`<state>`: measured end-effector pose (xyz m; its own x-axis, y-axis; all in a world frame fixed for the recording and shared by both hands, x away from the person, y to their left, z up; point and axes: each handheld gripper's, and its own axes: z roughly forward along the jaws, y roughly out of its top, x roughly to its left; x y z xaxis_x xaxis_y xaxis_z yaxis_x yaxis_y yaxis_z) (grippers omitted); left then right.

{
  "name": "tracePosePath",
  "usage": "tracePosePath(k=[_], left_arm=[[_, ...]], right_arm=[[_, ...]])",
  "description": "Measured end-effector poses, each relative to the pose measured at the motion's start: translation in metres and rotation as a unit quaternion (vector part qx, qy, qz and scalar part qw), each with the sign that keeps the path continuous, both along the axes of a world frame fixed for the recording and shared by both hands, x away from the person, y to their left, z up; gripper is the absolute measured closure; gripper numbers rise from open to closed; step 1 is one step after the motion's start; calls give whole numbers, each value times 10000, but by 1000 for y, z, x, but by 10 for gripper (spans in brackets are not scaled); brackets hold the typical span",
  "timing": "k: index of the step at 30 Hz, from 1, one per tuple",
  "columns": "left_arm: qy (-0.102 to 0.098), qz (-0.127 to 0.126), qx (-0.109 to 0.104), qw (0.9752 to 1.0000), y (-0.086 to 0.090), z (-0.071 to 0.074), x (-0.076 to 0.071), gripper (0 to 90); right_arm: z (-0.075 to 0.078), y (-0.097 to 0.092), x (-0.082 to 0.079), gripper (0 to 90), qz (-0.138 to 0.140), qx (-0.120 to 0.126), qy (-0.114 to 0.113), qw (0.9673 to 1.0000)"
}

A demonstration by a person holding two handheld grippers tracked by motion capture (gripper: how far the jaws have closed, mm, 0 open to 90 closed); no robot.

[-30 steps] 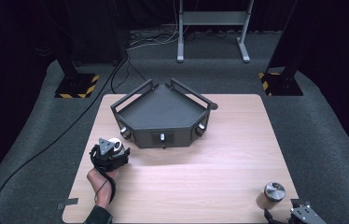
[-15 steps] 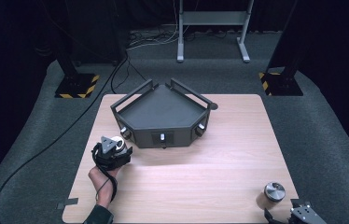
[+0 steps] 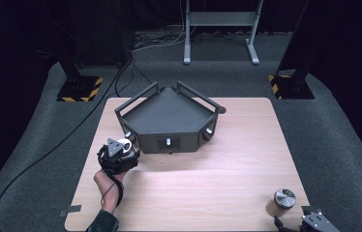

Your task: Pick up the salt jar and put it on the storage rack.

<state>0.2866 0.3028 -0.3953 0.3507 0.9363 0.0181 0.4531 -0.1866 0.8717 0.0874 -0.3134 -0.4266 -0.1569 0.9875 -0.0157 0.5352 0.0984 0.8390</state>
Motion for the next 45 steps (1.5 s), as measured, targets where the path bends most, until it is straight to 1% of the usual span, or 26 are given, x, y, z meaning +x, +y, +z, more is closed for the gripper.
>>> tracePosePath(k=[4,11,15,22,31,36,40,45], left_arm=[[-1,-18,-28,10000,0,2,2,314],[-1,-88,12,10000,-3,8,5,314],[-4,-108,-33,9999,-4,10,7,314],[7,-162,-48,9999,-5,15,11,314],[-3,-232,-30,9997,-7,21,14,314],[-9,-272,-33,9996,-9,24,16,314],[-3,-302,-11,9995,-11,26,17,314],[-40,-333,-8,9994,-12,29,18,314]], right_arm=[[1,0,0,0,0,-6,5,10000],[1,0,0,0,2,-13,19,10000],[1,0,0,0,-4,-19,13,10000],[0,-1,-2,0,-21,-27,-5,10000],[0,0,-1,0,-2,-36,21,10000],[0,-1,-2,0,13,-41,-25,10000],[0,-1,-1,0,22,-48,4,10000],[0,-1,-1,0,12,-50,9,10000]])
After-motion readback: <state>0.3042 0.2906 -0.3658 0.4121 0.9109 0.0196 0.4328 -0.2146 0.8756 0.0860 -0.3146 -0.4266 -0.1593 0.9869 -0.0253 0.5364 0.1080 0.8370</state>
